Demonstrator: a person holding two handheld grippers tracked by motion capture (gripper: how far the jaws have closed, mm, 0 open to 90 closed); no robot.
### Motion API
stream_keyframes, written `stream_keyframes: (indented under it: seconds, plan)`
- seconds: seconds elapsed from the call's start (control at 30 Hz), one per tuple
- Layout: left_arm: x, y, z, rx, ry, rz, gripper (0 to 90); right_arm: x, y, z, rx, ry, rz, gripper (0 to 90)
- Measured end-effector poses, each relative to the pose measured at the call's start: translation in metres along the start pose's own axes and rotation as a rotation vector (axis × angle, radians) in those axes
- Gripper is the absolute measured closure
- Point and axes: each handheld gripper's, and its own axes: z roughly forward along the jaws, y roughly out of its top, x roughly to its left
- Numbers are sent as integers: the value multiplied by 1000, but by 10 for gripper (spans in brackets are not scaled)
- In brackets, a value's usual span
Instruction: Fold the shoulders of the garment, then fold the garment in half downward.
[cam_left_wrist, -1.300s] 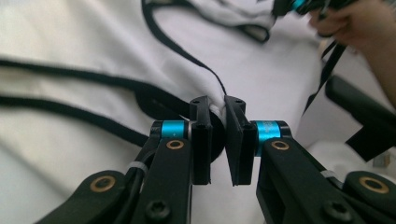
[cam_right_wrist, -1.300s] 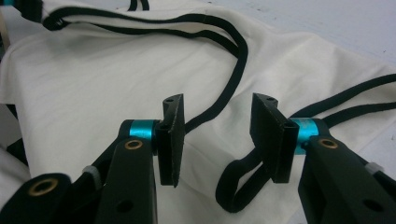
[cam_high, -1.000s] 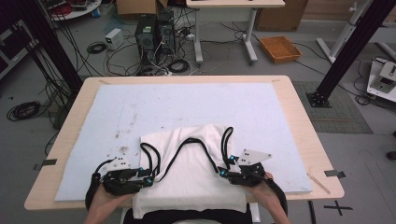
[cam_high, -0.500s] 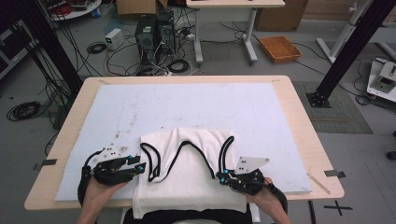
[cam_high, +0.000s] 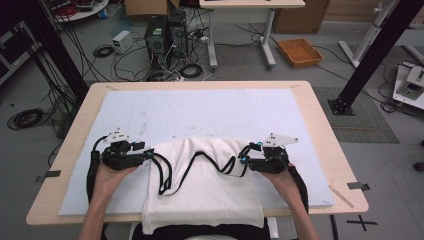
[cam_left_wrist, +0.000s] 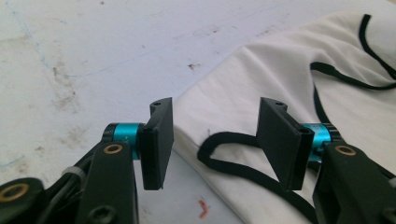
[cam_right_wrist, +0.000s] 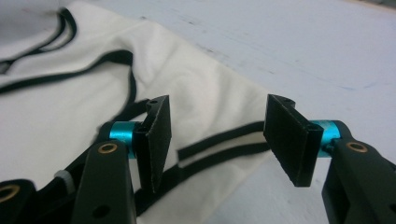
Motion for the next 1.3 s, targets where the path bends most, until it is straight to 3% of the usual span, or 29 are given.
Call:
stream_keyframes:
  seconds: [0.03,0.07,0.1,0.13,0.2,0.27,0.3,0.43,0.53,0.77,0.9,1.03,1.1,1.3]
  plan:
    - [0,0,0,0,0,0,456,0,0,0,0,0,0,411]
    - [1,0,1,0,-4,-5,456,8,3,-9,-33,96,-10,432]
    - [1,0,1,0,-4,-5,456,8,3,-9,-33,96,-10,432]
    - [1,-1,1,-3,-3,-3,456,17,3,-16,-56,147,-48,455]
    - [0,-1,0,1,-4,1,456,31,3,-26,-54,195,-97,484]
    - [-1,-1,-2,-15,-7,1,456,36,2,-31,-44,166,-116,484]
    - [-1,0,-3,-19,-7,5,456,35,1,-32,-38,115,-123,484]
    - [-2,-1,-5,-17,-4,12,456,20,-7,-24,1,19,-93,448]
    - [-2,0,-6,-18,-3,16,445,9,-10,-19,2,-41,-66,353]
    - [-6,7,-9,3,3,56,356,-8,-9,-16,1,-128,-41,218]
    - [-9,6,-8,4,10,76,343,-14,-11,-16,-5,-177,-31,204]
    - [-11,-2,-6,-16,14,79,338,-17,-15,-18,1,-175,-25,203]
    - [-9,-5,-4,3,13,75,338,-19,-17,-19,6,-176,-13,203]
    - [-8,-3,-8,-25,31,62,337,-19,-17,-21,-8,-174,-15,203]
